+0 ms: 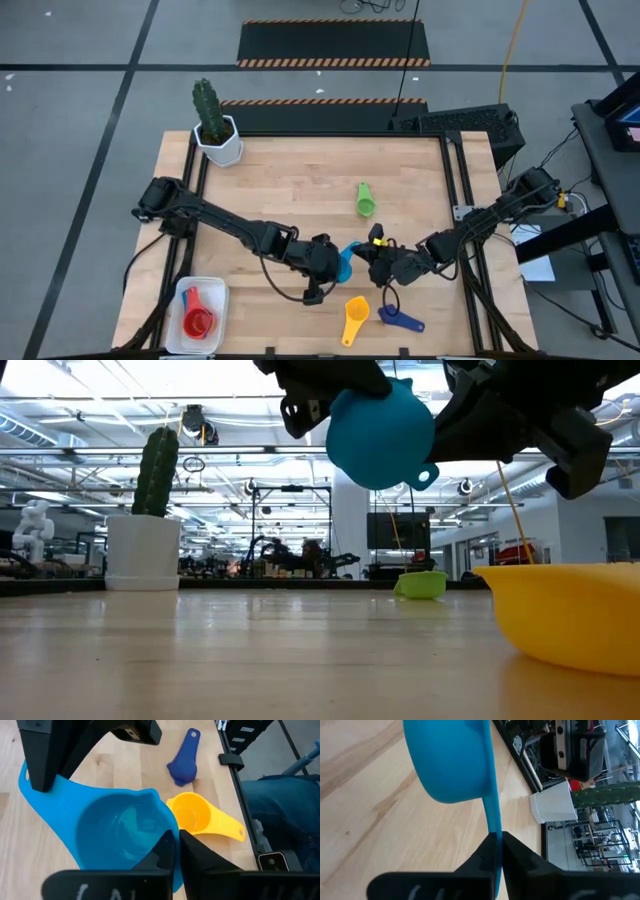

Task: Nest measuring cups in basket
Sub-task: Stack the light blue measuring cup on top of the red measuring cup into the white bin, then stack the yellow measuring cup on top of the light blue measuring cup into the white bin

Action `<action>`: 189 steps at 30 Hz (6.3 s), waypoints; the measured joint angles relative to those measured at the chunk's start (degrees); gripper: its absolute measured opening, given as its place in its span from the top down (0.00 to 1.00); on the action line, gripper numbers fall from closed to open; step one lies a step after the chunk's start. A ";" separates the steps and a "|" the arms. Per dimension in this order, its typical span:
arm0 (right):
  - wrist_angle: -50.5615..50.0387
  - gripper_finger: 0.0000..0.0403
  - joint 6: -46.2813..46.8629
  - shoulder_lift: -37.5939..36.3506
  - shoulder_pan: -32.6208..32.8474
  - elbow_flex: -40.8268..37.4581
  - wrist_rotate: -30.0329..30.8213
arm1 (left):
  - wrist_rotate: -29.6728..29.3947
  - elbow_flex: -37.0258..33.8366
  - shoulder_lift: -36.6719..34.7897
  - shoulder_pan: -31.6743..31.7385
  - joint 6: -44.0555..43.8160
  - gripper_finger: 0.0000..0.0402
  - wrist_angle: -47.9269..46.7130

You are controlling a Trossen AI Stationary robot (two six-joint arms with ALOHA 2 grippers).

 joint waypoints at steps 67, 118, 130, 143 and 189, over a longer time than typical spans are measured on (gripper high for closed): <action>9.99 0.64 0.24 -0.02 -3.53 0.00 0.02 | -3.93 17.38 -2.69 -36.06 -87.61 0.98 -52.09; 10.19 0.64 0.68 -0.02 -3.48 0.00 -0.11 | -2.23 12.31 9.64 -45.52 -112.52 0.96 -64.26; 10.12 0.64 0.70 -0.02 -3.45 0.00 -0.11 | -2.36 11.30 9.55 -43.96 -112.29 0.79 -62.67; 10.12 0.64 1.43 -0.02 -3.45 0.00 -0.31 | 4.68 11.23 7.38 -42.96 -110.85 0.47 -63.55; -16.13 0.64 44.09 17.42 18.84 19.52 -12.35 | -42.11 11.28 5.84 -26.20 -59.69 0.63 -42.73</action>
